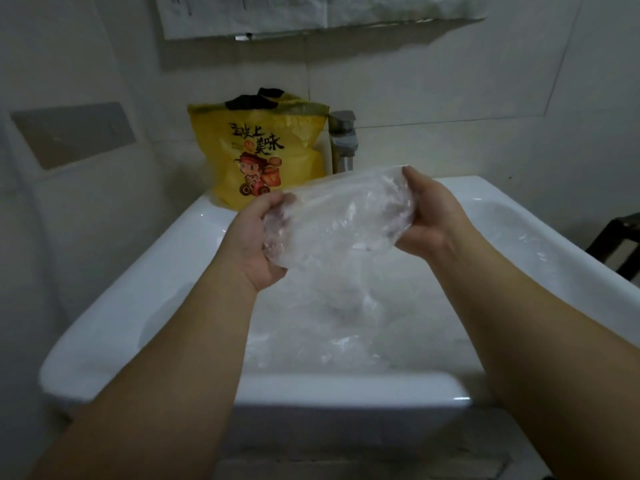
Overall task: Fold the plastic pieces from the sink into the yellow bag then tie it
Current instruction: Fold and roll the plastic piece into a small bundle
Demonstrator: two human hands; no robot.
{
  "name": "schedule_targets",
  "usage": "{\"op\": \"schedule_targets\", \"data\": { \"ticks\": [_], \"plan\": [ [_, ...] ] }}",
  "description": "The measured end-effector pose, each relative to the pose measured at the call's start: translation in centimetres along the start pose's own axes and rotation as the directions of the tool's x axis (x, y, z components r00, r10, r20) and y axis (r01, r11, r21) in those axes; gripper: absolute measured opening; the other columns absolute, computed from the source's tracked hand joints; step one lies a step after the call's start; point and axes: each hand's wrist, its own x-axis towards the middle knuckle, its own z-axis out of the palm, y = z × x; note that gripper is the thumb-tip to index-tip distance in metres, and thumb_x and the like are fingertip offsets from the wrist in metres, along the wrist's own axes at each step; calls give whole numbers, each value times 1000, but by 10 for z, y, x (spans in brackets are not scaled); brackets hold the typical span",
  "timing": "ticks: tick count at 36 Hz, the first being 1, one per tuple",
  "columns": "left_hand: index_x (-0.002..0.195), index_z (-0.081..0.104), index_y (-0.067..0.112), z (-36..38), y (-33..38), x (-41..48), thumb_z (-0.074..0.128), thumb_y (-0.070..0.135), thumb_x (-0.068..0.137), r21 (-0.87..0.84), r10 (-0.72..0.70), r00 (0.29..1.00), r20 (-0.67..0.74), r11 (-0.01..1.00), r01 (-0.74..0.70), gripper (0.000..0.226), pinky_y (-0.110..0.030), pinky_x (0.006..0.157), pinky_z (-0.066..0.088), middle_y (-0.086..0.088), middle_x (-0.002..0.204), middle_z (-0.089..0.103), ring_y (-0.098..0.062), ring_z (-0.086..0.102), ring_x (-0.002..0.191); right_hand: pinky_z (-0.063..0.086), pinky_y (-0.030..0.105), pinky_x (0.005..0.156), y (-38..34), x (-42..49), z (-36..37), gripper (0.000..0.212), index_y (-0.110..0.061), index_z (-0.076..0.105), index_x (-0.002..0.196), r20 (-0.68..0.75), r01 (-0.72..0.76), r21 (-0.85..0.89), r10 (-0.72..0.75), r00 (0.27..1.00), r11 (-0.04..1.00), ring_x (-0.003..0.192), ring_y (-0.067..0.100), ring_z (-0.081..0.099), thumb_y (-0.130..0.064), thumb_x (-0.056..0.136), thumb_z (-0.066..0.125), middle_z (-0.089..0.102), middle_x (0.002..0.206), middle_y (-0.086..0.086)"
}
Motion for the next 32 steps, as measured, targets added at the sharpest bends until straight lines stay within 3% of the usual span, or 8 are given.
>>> {"op": "schedule_targets", "data": {
  "ticks": [4, 8, 11, 14, 20, 23, 28, 32],
  "plan": [
    [122, 64, 9, 0, 4, -20, 56, 28, 80, -44, 31, 997, 76, 999, -28, 47, -34, 67, 61, -8, 94, 72, -22, 72, 79, 54, 47, 84, 4, -9, 4, 51, -8, 62, 121, 78, -56, -102, 64, 995, 993, 100, 32, 67, -48, 97, 44, 70, 109, 17],
    [92, 70, 6, 0, 11, -41, 46, 21, 94, -18, 16, 998, 64, 1000, -15, 29, -22, 41, 51, -5, 66, 70, -14, 68, 53, 57, 45, 80, 7, -24, 8, 58, -12, 61, 126, 132, -90, -192, 116, 984, 977, 100, 30, 67, -57, 94, 44, 69, 113, 12],
    [126, 60, 6, -4, 14, -51, 44, 25, 99, 258, -1, 998, -55, 966, 15, 36, -34, 73, 60, -12, 109, 70, -19, 68, 89, 58, 36, 64, 4, -44, 17, 51, -12, 75, 91, 176, -70, -261, 119, 977, 963, 78, 25, 71, -55, 93, 46, 72, 90, 8],
    [136, 49, 16, 2, 17, -62, 50, 40, 96, 496, 118, 972, -204, 868, -1, 47, -41, 92, 44, -6, 130, 53, -23, 52, 116, 55, 27, 54, -4, -66, 29, 61, -16, 72, 55, 197, -13, -329, 82, 977, 944, 56, 18, 67, -53, 95, 44, 68, 65, 4],
    [131, 50, 30, 31, 28, -95, 62, 67, 69, 644, 171, 981, 93, 741, -190, 73, -50, 108, 27, 9, 124, 59, -13, 52, 118, 41, 13, 38, -13, -97, 50, 74, -13, 60, 35, 249, 55, -556, 103, 963, 829, 33, 9, 53, -48, 97, 41, 55, 42, -3],
    [116, 65, 23, 44, 23, -107, 77, 65, 64, 745, 105, 977, 186, 633, -210, 67, -44, 102, 40, 6, 114, 70, -16, 61, 114, 52, 20, 49, -14, -108, 56, 67, -12, 68, 47, 284, 20, -568, 173, 943, 823, 47, 14, 63, -49, 96, 43, 64, 54, 2],
    [105, 70, 6, 53, 15, -118, 66, 24, 87, 685, 224, 960, 167, 673, -277, 25, -37, 89, 56, -8, 99, 74, -23, 68, 94, 54, 33, 69, -16, -125, 59, 45, -10, 64, 95, 215, 17, -564, 128, 968, 825, 67, 21, 67, -52, 91, 50, 67, 77, 5],
    [93, 69, 15, 60, 17, -124, 51, 23, 100, 504, 344, 930, 131, 785, -361, 21, -26, 65, 58, 2, 80, 75, -13, 71, 74, 50, 57, 73, -15, -127, 47, 111, -8, 22, 149, 78, 19, -306, 6, 997, 952, 109, 40, 58, -60, 64, 70, 49, 136, 20]
  ]
}}
